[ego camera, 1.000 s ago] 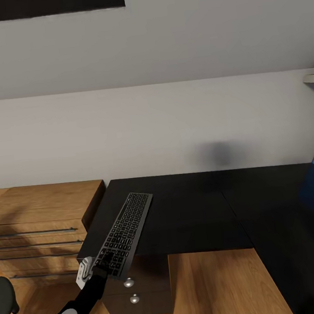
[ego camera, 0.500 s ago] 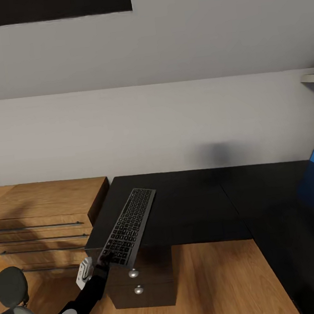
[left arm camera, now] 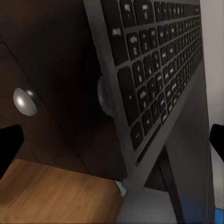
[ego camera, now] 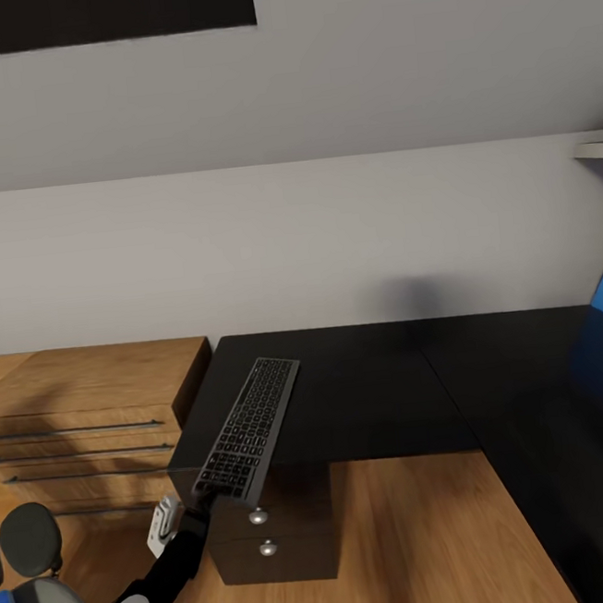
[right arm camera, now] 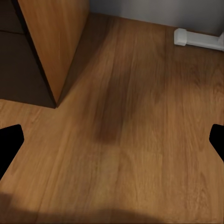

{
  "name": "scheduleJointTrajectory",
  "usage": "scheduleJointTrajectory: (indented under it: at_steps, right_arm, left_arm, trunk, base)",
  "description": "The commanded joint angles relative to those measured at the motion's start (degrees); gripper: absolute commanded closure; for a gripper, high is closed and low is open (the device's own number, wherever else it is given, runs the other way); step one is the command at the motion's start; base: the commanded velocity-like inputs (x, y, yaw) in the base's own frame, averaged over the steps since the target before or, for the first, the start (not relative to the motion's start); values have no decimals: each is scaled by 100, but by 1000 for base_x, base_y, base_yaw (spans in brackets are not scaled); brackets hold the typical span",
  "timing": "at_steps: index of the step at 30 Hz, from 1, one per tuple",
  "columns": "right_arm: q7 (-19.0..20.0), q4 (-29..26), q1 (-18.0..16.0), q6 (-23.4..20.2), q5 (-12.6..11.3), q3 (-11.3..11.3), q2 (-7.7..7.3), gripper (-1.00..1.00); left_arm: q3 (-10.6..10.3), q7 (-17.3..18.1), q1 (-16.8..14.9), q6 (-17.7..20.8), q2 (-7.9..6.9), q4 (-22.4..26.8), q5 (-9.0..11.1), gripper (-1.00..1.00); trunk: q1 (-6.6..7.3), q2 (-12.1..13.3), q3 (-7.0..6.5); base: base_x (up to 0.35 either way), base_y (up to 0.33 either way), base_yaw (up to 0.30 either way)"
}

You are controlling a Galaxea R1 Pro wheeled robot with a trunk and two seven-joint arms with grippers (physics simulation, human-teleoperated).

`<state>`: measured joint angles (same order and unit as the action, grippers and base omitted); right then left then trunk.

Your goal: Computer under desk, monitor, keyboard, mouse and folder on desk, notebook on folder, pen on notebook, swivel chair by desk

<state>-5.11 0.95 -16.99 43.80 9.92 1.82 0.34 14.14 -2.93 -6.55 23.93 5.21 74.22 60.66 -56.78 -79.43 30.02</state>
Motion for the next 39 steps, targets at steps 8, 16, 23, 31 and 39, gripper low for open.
scheduleJointTrajectory:
  at_steps: [8, 16, 23, 31, 39]
  right_arm:
    - [-59, 10, -6, 15, 45, 16, 1, -100]
    - [-60, 10, -6, 15, 45, 13, 1, -100]
    - [-61, 10, -6, 15, 45, 17, 1, -100]
    - [-58, 10, -6, 16, 45, 19, 4, -100]
    - [-60, 2, -6, 10, 41, 18, 8, -100]
  left_arm:
    - [-6, -21, -4, 39, 7, -171, 53, -100]
    - [-34, -16, -4, 39, 7, -285, 27, -100]
    - [-34, -15, -4, 56, -11, -321, 11, -100]
    - [-38, -22, -4, 86, -19, -634, -274, -100]
    - [-446, -23, -4, 77, -15, -1157, -1481, -100]
  trunk:
    - [2, -4, 6]
    - [2, -4, 6]
    - [2, -4, 6]
    - [2, -4, 6]
    - [2, -4, 6]
  base:
    - [-270, 0, 0]
    - [-160, 0, 0]
    - [-34, 0, 0]
    - [-6, 0, 0]
    - [-1, 0, 0]
